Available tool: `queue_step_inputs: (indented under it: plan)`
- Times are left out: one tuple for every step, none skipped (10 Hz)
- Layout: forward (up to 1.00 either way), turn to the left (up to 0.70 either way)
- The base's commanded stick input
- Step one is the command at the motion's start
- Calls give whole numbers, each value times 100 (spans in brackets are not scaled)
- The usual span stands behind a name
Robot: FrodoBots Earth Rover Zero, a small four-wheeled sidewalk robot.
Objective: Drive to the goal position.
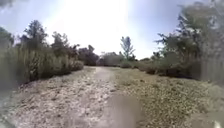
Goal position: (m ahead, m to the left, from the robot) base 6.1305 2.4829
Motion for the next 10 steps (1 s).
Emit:
queue_step_inputs:
  plan:
    - [70,0]
    - [70,0]
    - [70,0]
    - [70,0]
    - [70,0]
    - [70,0]
    - [70,0]
    - [70,35]
    - [70,35]
    - [70,35]
